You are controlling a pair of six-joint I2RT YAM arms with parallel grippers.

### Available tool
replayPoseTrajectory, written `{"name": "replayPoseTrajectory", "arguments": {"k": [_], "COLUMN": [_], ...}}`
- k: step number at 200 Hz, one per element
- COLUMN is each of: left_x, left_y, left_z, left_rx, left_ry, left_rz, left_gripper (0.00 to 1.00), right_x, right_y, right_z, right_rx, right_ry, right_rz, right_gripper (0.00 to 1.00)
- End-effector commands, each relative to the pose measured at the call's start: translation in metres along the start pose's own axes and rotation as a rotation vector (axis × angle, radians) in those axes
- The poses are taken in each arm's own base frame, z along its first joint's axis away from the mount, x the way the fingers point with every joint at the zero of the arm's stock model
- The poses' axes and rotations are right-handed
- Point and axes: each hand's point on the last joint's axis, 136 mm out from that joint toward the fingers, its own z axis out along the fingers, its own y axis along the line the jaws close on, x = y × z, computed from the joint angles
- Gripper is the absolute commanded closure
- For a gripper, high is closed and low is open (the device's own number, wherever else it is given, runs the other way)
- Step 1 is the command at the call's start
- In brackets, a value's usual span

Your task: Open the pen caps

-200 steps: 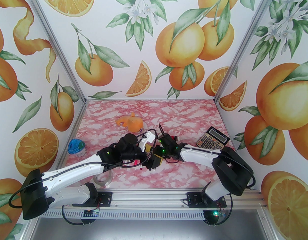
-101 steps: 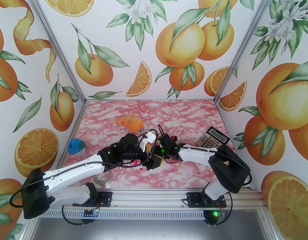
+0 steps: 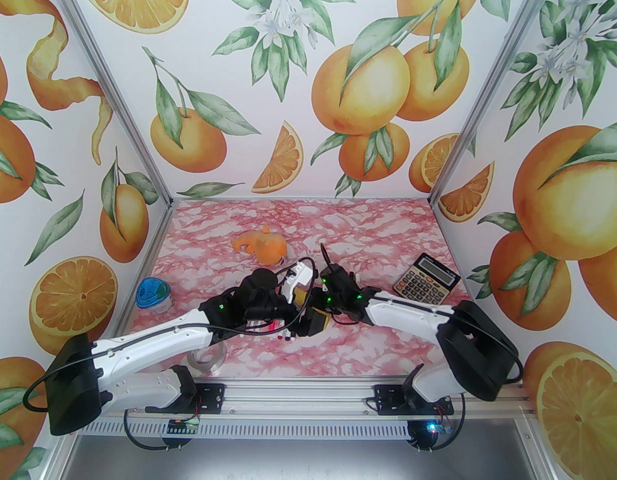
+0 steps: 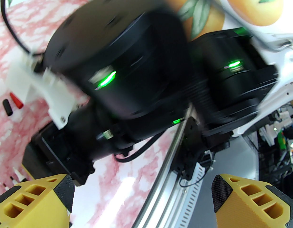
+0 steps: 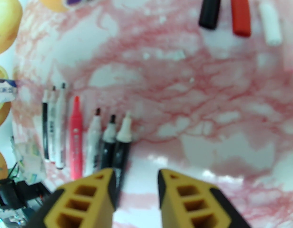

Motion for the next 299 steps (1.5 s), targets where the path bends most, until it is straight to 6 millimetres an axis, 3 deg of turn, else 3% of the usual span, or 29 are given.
{"name": "replayPoseTrajectory", "arguments": {"k": [1, 63, 94, 116, 199, 299], "left_x": [-0.003, -0.001, 0.001, 0.003, 0.009, 0.012], "left_y": [-0.005, -0.012, -0.012, -0.012, -0.008, -0.005], "left_z": [0.007, 0.024, 0.031, 0.035, 0.038, 0.042], "left_rx": [0.018, 0.047, 0.045, 0.044, 0.030, 0.023], "left_ry": [-0.036, -0.020, -0.012, -0.007, 0.008, 0.020], "left_rz": [-0.007, -0.008, -0.011, -0.015, -0.023, -0.028], "left_gripper": [0.00, 0.00, 0.00, 0.00, 0.00, 0.00], "right_x": [-0.005, -0.018, -0.014, -0.012, -0.016, -0.027], "right_y": [-0.030, -0.110, -0.152, -0.169, -0.198, -0.207], "right_z": [-0.018, -0.076, -0.084, -0.082, -0.064, -0.051], "right_rx": [0.101, 0.317, 0.430, 0.469, 0.545, 0.568], "right_ry": [-0.027, -0.107, -0.093, -0.084, -0.048, -0.033], "right_rz": [-0.004, 0.097, 0.172, 0.201, 0.208, 0.196], "right_gripper": [0.63, 0.63, 0.64, 0.66, 0.72, 0.71]}}
